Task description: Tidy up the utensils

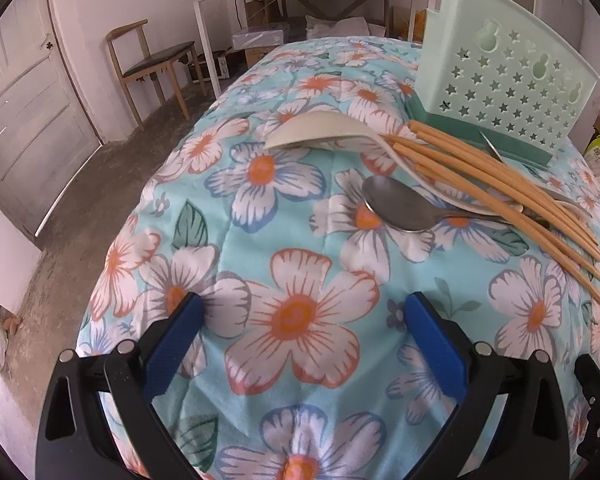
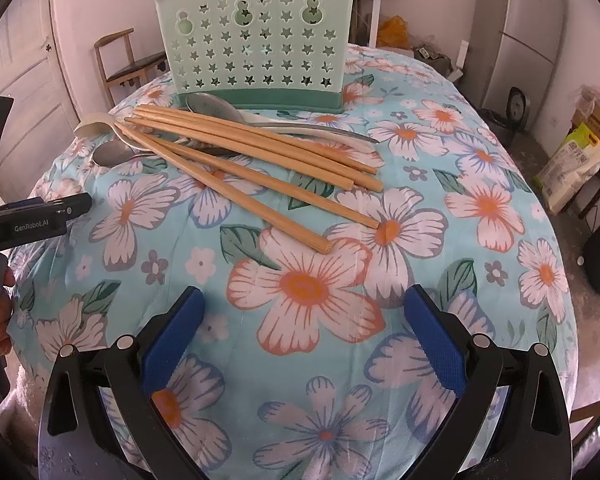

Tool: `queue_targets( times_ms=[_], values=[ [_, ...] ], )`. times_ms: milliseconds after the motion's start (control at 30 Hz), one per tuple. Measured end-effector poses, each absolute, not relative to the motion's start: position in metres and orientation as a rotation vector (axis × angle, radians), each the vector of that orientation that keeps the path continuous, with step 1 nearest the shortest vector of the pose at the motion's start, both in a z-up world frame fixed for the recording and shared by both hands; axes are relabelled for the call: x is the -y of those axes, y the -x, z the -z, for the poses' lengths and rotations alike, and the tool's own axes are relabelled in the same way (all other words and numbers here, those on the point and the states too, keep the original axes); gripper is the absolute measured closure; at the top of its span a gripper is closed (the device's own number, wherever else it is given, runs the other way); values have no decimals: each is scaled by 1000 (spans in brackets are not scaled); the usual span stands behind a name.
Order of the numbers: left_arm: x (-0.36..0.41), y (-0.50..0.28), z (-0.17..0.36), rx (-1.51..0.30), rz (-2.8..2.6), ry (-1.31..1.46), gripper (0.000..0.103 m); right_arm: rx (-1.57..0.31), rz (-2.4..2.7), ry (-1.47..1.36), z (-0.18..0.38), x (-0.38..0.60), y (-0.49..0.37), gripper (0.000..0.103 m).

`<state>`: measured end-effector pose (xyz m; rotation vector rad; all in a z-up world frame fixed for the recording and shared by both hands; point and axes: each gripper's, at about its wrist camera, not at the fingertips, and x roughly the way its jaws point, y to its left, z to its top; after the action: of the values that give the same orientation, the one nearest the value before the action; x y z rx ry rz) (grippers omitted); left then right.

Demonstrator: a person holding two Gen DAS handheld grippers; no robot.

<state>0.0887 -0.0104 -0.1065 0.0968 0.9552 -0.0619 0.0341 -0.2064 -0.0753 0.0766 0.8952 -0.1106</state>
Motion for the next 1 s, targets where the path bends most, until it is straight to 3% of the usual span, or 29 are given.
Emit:
queue_targets(
  times_ms=[300, 400, 600, 733, 1000],
  values=[
    [0, -83, 95, -893, 142, -77, 6, -842, 53, -132, 55, 204, -26, 8],
    [-6, -82, 85, -856, 190, -31, 13, -824, 15, -125, 49, 194, -29, 8],
    [-10, -92, 72, -818, 325, 94, 38, -825, -46, -136, 45, 182, -41, 11],
    [-10, -114, 78, -884, 411, 223, 60, -860, -45, -160, 49, 179, -48, 16],
    [-11, -140, 106, -1006, 453, 452, 89, -866, -21, -160, 48, 173, -47, 16]
  ],
)
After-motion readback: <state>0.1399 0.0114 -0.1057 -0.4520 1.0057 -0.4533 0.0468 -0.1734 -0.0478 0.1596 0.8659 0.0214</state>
